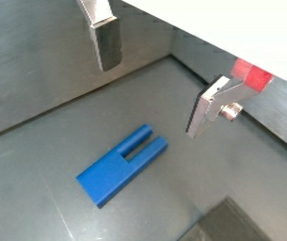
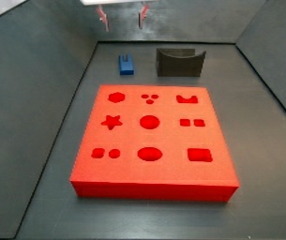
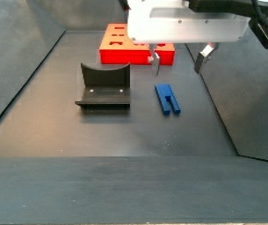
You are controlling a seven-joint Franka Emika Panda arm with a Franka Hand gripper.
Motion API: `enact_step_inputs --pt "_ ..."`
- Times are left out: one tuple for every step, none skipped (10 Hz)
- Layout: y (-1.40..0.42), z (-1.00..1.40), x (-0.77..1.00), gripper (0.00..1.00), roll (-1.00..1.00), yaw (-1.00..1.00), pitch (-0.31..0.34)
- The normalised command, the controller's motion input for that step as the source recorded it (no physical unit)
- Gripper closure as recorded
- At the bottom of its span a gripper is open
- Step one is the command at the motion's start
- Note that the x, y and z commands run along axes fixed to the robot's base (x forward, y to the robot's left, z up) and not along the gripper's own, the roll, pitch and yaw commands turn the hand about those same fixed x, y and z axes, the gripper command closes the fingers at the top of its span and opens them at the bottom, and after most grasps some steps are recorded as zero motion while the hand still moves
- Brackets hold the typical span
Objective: Pick up the square-circle object. Move up. Rotate the square-circle object. Place the square-circle object on the fixture. Regrasp the square-circle object. Move to above the board. Insert the square-circle object.
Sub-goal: Rotate the square-circle object.
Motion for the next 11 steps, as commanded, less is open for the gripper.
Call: enact_step_inputs --pt "0.00 -0.23 0.03 0.00 0.00 1.00 0.000" --pt "0.00 -0.14 0.04 0.00 0.00 1.00 -0.001" --pt "0.00 -0.10 0.03 0.00 0.00 1.00 -0.001" --pt "0.00 -0.06 0.03 0.00 0.00 1.00 -0.002" --pt "0.00 -0.06 0.03 0.00 0.00 1.00 -0.002" --pt "0.00 -0.05 0.03 0.00 0.00 1.00 -0.003" --pt "0.00 -0.05 0.03 0.00 0.00 1.00 -0.003" --pt "0.00 -0.05 0.03 0.00 0.00 1.00 -0.003" --pt "0.00 -0.05 0.03 0.00 0.00 1.00 -0.003" --pt "0.00 -0.05 0.04 0.00 0.00 1.00 -0.003" --pt "0.00 -0.05 0.04 0.00 0.00 1.00 -0.003"
